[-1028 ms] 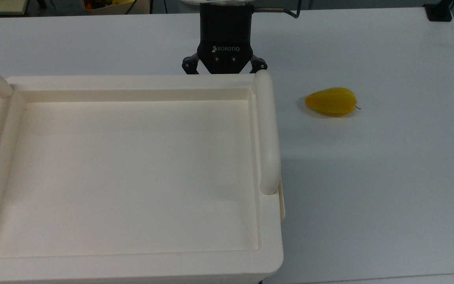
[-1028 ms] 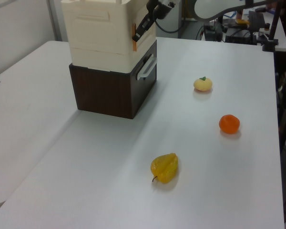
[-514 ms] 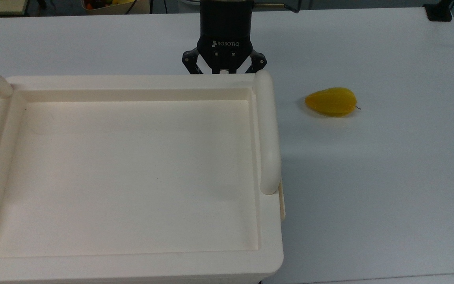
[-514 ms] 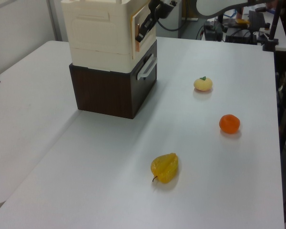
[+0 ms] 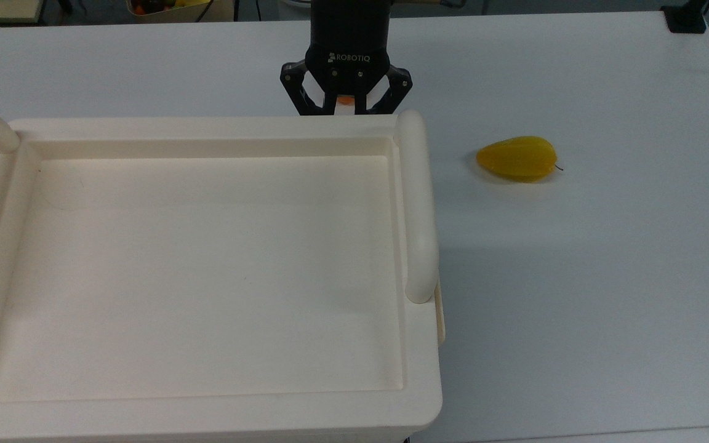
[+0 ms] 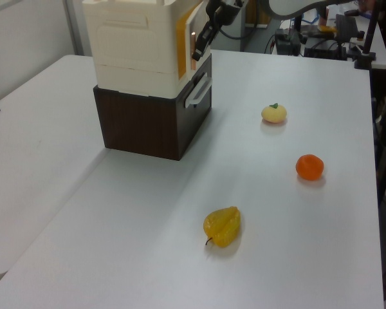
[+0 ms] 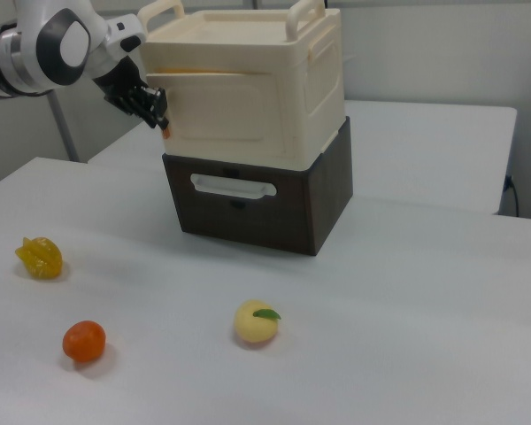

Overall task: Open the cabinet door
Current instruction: 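Pull the handle outward, swinging the cream door open on its hinge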

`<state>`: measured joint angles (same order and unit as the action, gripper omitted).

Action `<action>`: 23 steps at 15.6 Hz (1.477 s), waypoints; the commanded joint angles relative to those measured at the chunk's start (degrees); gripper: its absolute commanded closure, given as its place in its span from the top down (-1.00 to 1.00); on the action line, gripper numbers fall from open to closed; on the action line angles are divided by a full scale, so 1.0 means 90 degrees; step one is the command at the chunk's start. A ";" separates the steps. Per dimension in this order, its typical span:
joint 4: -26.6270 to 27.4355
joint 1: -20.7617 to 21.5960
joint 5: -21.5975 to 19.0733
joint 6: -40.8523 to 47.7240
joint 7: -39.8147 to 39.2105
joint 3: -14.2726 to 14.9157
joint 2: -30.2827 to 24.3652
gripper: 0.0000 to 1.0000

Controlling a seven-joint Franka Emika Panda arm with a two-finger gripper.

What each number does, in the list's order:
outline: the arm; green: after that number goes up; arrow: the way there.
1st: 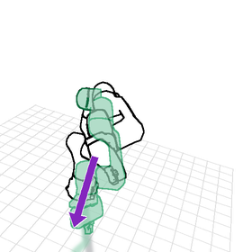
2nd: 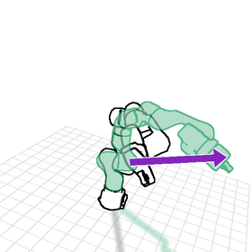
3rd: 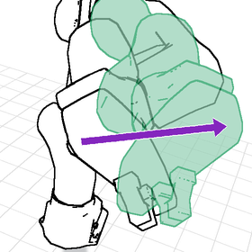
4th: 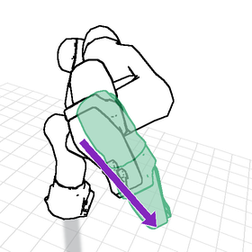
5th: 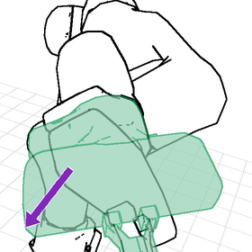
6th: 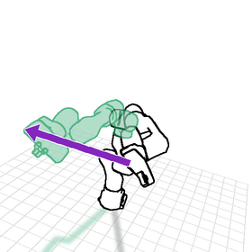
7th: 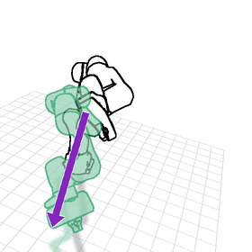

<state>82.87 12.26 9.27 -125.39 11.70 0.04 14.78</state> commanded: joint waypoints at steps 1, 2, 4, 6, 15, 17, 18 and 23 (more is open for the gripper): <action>0.0196 0.0063 -0.0034 0.0699 0.0125 0.0025 -0.0353 0.31; 0.0196 0.0063 -0.0053 0.0826 0.0125 0.0025 -0.0411 0.35; 0.0186 0.0044 -0.0063 0.1060 0.0125 0.0035 -0.0500 0.43; 0.0118 0.0015 -0.0073 0.1402 0.0116 0.0044 -0.0733 0.56; -0.0448 0.0024 -0.0034 0.1054 0.0145 0.0074 -0.0988 0.67; -0.0429 0.0034 -0.0034 0.0478 0.0145 0.0064 -0.0920 0.67; -0.0419 0.0044 -0.0034 0.0186 0.0145 0.0054 -0.0833 0.67; -0.0390 0.0063 -0.0073 -0.0725 0.0155 0.0035 -0.0481 0.68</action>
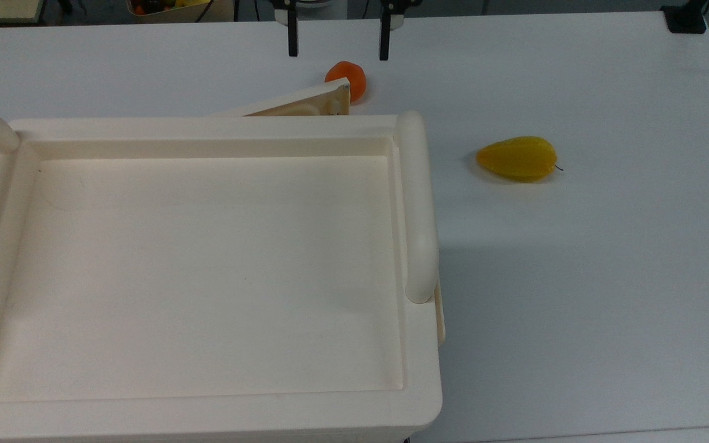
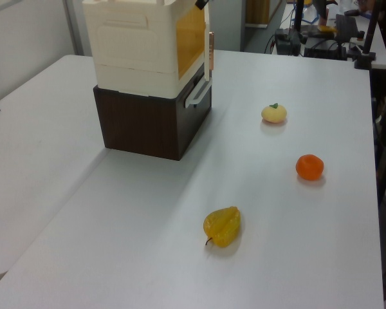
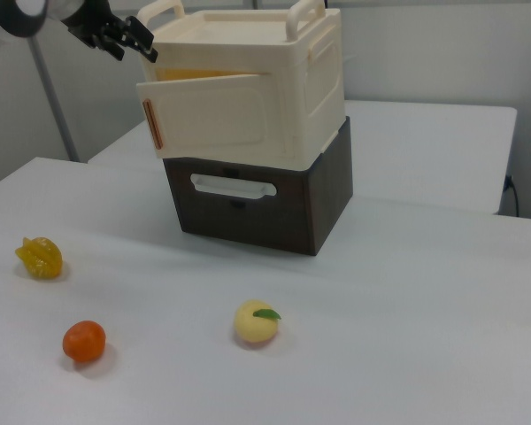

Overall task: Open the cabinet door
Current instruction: 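Pull the handle outward, swinging the cream door open on its hinge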

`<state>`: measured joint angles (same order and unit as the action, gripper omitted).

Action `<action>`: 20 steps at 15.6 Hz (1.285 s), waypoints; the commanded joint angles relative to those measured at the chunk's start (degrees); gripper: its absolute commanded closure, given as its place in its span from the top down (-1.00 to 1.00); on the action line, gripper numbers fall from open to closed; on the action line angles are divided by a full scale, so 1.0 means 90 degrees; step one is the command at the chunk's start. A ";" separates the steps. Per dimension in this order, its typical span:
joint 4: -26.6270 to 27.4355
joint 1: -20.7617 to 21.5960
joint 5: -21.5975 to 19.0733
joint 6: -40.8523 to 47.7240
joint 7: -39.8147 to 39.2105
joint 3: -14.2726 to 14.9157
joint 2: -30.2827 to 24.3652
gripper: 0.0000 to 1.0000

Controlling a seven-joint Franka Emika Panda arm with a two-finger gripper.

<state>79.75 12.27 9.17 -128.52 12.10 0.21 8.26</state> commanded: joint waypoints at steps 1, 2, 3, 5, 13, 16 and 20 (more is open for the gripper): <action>-0.0043 0.0062 -0.0062 -0.0388 0.0169 0.0016 0.0274 0.68; -0.0023 0.0062 -0.0053 -0.0379 0.0237 0.0016 0.0303 0.70; 0.0035 0.0062 -0.0053 -0.0359 0.0248 0.0016 0.0313 0.75; 0.0104 0.0072 -0.0053 -0.0204 0.0248 0.0016 0.0284 0.82; 0.0104 0.0003 -0.0053 0.1660 0.0189 0.0074 -0.0096 1.00; 0.0094 -0.0045 -0.0053 0.2539 -0.0044 0.0113 -0.0224 1.00; 0.0143 -0.0221 -0.0082 0.3545 -0.0396 0.0113 -0.0302 1.00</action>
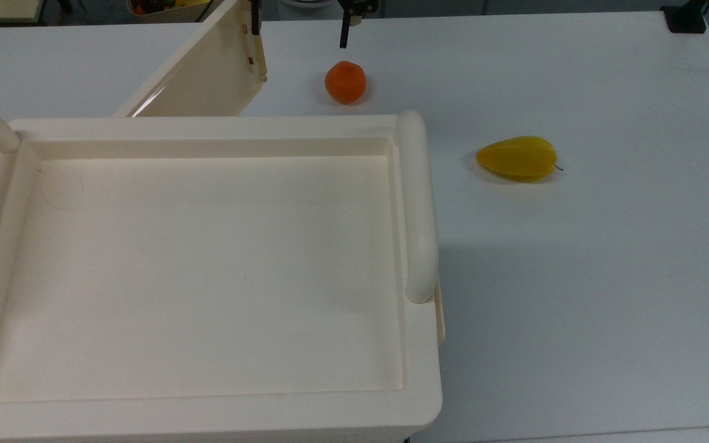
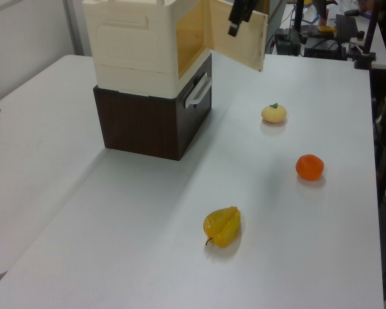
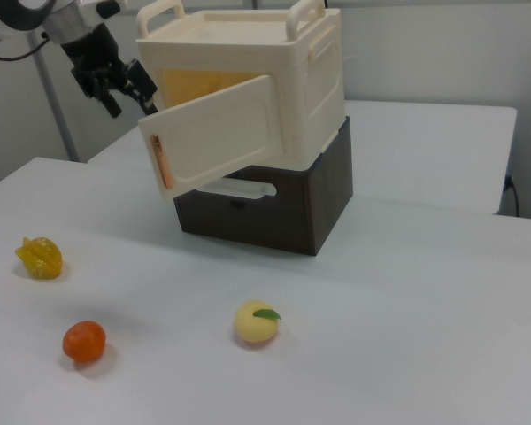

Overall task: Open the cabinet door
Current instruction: 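Pull the handle outward, swinging the cream door open on its hinge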

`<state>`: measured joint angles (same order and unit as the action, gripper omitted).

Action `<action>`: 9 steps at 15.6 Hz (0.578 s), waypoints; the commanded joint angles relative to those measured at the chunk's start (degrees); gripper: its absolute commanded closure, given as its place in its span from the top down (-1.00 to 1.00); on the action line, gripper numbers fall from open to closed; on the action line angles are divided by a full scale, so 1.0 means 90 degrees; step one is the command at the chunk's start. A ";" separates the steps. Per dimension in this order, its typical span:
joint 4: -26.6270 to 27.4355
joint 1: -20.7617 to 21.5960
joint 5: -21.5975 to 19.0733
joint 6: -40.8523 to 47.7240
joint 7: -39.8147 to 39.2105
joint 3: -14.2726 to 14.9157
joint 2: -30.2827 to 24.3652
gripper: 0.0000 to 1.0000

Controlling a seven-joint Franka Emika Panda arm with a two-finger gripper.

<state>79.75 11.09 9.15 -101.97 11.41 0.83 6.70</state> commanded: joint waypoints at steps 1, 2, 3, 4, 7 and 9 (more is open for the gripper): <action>0.0171 -0.0139 -0.0128 0.0829 -0.0418 0.0044 -0.0130 1.00; 0.0239 -0.0207 -0.0254 0.0967 -0.0535 0.0054 -0.0139 1.00; 0.0288 -0.0275 -0.0419 0.1007 -0.0623 0.0074 -0.0168 1.00; 0.0328 -0.0334 -0.0576 0.1007 -0.0711 0.0132 -0.0217 1.00; 0.0542 -0.0364 -0.0724 0.1182 -0.0790 0.0210 -0.0305 1.00; 0.0689 -0.0373 -0.0724 0.1173 -0.0790 0.0230 -0.0325 1.00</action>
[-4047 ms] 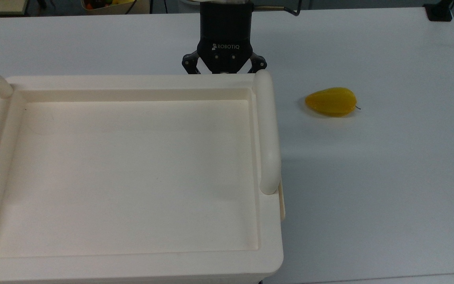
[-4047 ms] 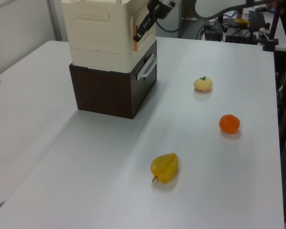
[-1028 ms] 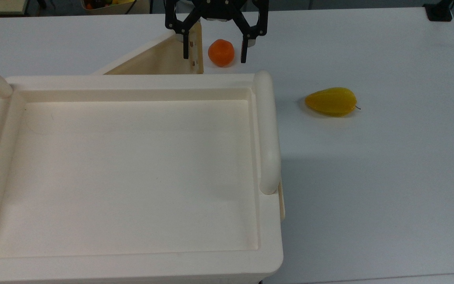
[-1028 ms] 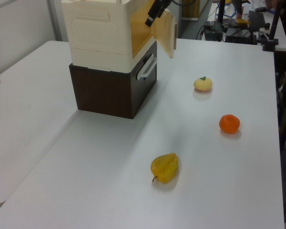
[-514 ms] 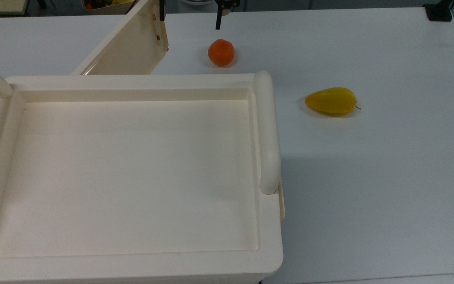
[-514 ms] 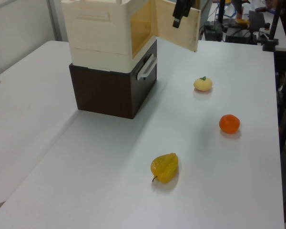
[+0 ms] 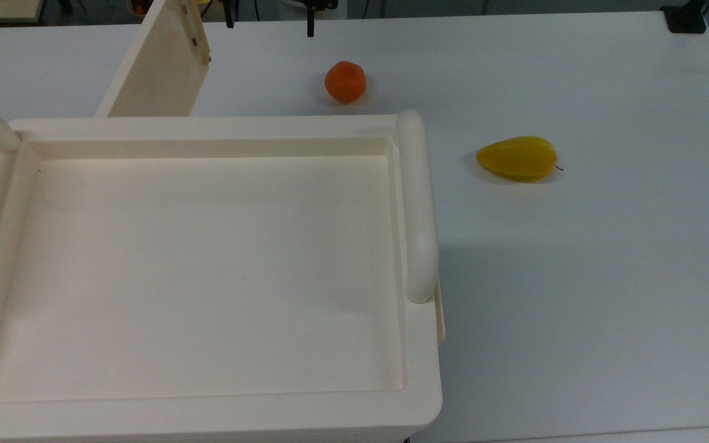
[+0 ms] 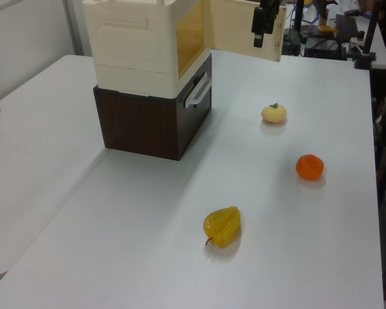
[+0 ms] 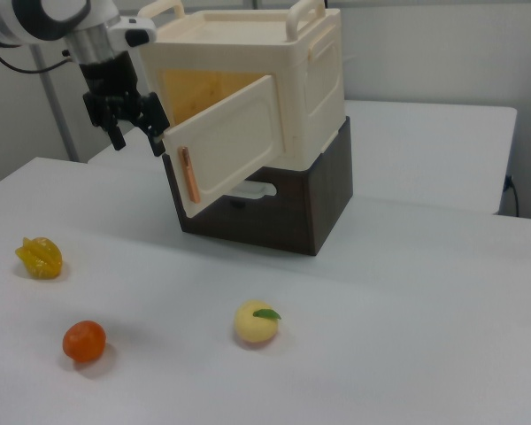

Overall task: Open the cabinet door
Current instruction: 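Release the handle and lift the gripper away from the door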

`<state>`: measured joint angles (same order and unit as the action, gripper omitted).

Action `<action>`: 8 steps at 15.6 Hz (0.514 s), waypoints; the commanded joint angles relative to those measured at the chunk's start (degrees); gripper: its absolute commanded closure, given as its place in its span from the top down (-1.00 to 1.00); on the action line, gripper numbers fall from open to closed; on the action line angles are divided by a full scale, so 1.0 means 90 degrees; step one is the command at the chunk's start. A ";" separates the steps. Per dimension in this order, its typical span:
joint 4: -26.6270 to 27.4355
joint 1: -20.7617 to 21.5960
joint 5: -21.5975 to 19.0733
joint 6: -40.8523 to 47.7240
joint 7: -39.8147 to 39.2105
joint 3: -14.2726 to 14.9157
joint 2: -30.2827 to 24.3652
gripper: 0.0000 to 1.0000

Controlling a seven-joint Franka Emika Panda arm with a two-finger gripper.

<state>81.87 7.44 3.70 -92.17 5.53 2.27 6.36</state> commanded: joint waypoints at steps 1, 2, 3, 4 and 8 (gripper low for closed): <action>0.0531 0.0023 -0.0118 0.0095 -0.0136 0.0070 -0.0307 1.00; 0.0629 -0.0025 -0.0118 0.0095 -0.0136 0.0070 -0.0365 1.00; 0.0727 -0.0094 -0.0128 0.0095 -0.0136 0.0070 -0.0414 1.00; 0.0824 -0.0133 -0.0128 0.0085 -0.0136 0.0070 -0.0443 1.00; 0.1400 -0.0143 -0.0108 -0.0012 -0.0146 0.0070 -0.0774 1.00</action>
<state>88.00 5.92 3.55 -91.93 5.32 2.44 4.28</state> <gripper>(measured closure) 0.000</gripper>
